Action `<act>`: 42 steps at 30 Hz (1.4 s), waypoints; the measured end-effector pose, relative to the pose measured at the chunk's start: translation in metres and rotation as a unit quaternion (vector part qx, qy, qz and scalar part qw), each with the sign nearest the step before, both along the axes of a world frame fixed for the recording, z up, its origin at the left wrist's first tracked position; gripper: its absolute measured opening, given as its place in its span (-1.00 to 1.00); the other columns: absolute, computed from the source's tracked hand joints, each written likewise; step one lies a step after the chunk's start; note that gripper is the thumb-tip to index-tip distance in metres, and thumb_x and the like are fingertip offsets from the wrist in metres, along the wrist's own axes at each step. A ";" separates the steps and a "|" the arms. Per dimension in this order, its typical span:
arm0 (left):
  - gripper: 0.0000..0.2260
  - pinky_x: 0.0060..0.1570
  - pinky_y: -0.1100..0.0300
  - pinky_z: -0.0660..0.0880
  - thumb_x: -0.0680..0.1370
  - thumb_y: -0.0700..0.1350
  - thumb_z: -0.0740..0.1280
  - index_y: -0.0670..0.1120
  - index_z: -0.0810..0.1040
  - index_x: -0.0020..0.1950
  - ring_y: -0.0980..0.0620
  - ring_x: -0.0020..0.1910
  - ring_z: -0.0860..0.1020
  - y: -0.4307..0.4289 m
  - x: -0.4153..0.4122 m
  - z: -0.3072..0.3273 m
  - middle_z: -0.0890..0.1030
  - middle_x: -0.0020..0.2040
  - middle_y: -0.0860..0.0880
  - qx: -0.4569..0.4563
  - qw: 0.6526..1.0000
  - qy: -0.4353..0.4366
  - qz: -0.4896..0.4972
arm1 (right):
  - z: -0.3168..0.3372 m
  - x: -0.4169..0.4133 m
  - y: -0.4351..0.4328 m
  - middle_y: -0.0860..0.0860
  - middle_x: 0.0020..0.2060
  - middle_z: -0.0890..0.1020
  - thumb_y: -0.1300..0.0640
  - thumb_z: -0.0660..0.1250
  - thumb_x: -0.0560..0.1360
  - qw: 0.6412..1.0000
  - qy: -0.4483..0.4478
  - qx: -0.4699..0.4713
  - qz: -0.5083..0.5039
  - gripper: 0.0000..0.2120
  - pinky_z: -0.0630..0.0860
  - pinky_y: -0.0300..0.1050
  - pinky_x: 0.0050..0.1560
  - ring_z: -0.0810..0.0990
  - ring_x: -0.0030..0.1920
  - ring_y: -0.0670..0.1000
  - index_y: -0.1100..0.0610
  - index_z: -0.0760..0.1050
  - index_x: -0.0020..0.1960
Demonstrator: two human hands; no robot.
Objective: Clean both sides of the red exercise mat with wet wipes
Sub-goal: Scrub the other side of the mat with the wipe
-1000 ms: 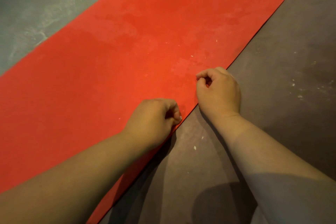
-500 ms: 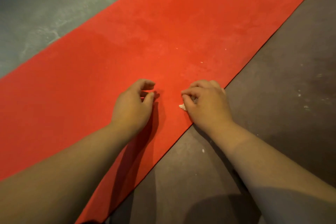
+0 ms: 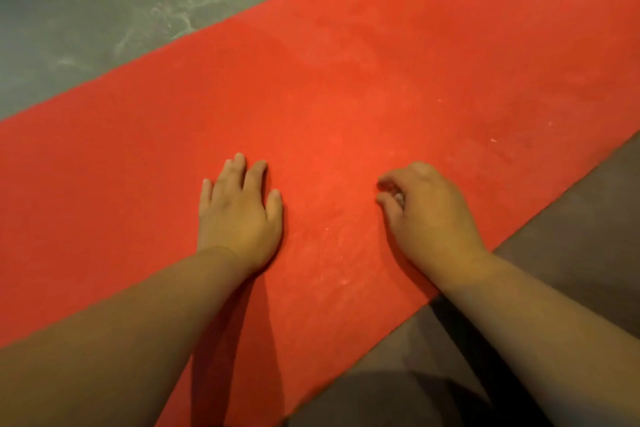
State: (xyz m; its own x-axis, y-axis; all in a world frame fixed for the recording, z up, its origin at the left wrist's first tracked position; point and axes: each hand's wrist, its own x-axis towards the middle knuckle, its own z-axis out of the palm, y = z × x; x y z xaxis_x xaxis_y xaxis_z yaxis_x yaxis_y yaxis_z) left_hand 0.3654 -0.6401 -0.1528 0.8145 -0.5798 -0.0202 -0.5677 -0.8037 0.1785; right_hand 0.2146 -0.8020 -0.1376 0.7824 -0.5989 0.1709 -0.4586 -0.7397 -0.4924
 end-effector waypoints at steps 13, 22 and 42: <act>-0.45 0.45 -0.09 0.10 0.49 0.14 0.00 0.05 0.41 0.43 -0.12 0.45 0.29 0.038 0.049 0.000 0.33 0.48 -0.11 -0.025 0.994 -0.030 -0.107 | -0.002 0.006 0.010 0.10 -0.08 0.63 0.25 0.37 0.46 0.993 -0.034 0.042 -0.103 -0.84 0.33 -0.26 -0.04 0.59 -0.06 0.11 0.16 0.62 0.02; -0.41 0.49 -0.04 0.03 0.49 0.14 -0.05 0.00 0.35 0.47 -0.12 0.50 0.21 0.038 0.049 -0.001 0.26 0.51 -0.13 -0.023 0.993 -0.012 -0.113 | -0.008 0.069 0.038 0.06 -0.24 0.62 0.06 0.27 0.48 0.962 -0.012 -0.046 0.270 -0.80 0.50 -0.03 -0.09 0.56 -0.16 0.14 0.10 0.65 -0.15; -0.45 0.48 -0.06 0.09 0.51 0.11 -0.03 0.02 0.37 0.45 -0.11 0.48 0.23 0.037 0.050 0.001 0.30 0.50 -0.11 -0.022 0.993 -0.017 -0.114 | -0.010 0.218 -0.040 0.15 0.05 0.57 0.11 0.35 0.52 0.996 0.040 -0.068 0.052 -0.83 0.41 -0.08 -0.02 0.55 0.07 0.18 0.13 0.62 0.06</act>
